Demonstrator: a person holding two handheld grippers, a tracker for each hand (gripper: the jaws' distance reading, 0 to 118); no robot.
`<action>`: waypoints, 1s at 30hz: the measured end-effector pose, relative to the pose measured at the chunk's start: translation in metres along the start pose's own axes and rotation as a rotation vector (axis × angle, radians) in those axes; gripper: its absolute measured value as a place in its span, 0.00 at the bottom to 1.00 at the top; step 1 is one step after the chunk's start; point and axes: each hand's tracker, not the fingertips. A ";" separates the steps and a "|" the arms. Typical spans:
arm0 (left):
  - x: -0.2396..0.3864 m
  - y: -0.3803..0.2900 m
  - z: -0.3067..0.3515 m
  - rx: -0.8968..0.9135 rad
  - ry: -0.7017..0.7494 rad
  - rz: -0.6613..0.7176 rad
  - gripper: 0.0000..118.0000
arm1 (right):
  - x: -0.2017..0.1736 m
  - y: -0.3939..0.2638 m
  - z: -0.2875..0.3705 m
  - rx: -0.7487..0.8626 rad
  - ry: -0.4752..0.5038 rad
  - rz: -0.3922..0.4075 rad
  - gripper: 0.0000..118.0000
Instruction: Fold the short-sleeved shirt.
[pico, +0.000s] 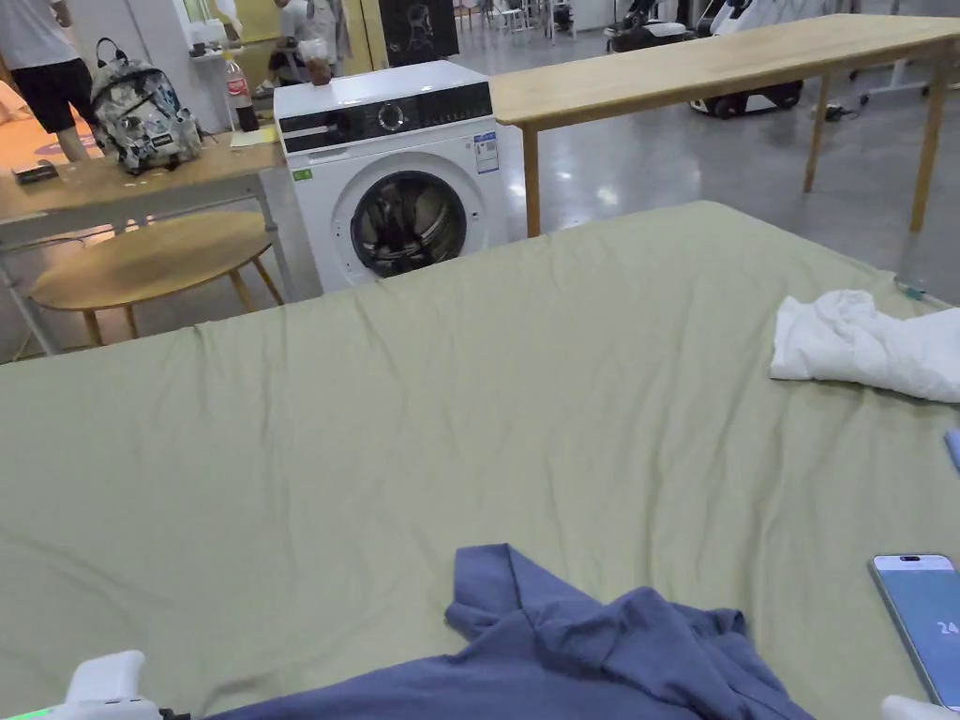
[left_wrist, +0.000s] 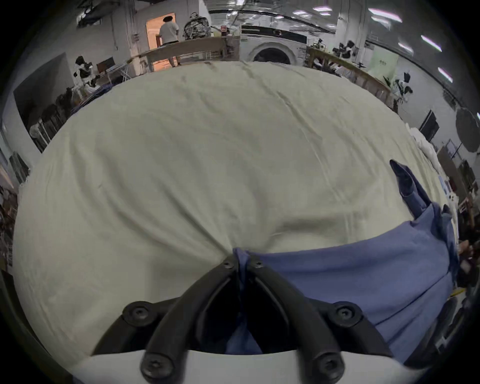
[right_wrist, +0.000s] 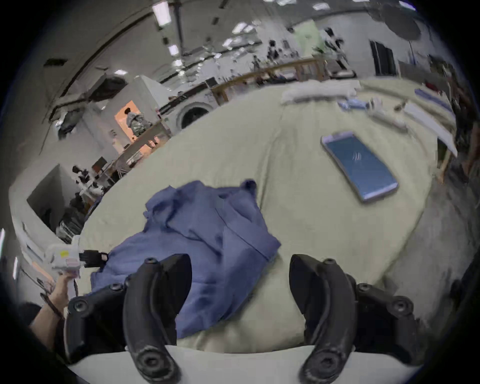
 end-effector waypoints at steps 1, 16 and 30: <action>-0.001 -0.001 0.001 0.002 -0.005 0.003 0.00 | 0.001 -0.001 -0.010 -0.008 -0.026 -0.007 0.42; -0.021 0.010 0.232 0.598 -0.150 0.024 0.00 | -0.070 0.074 0.050 0.234 0.151 0.260 0.05; -0.076 0.118 0.399 1.001 0.005 0.075 0.00 | -0.244 0.284 0.100 0.638 0.311 0.467 0.05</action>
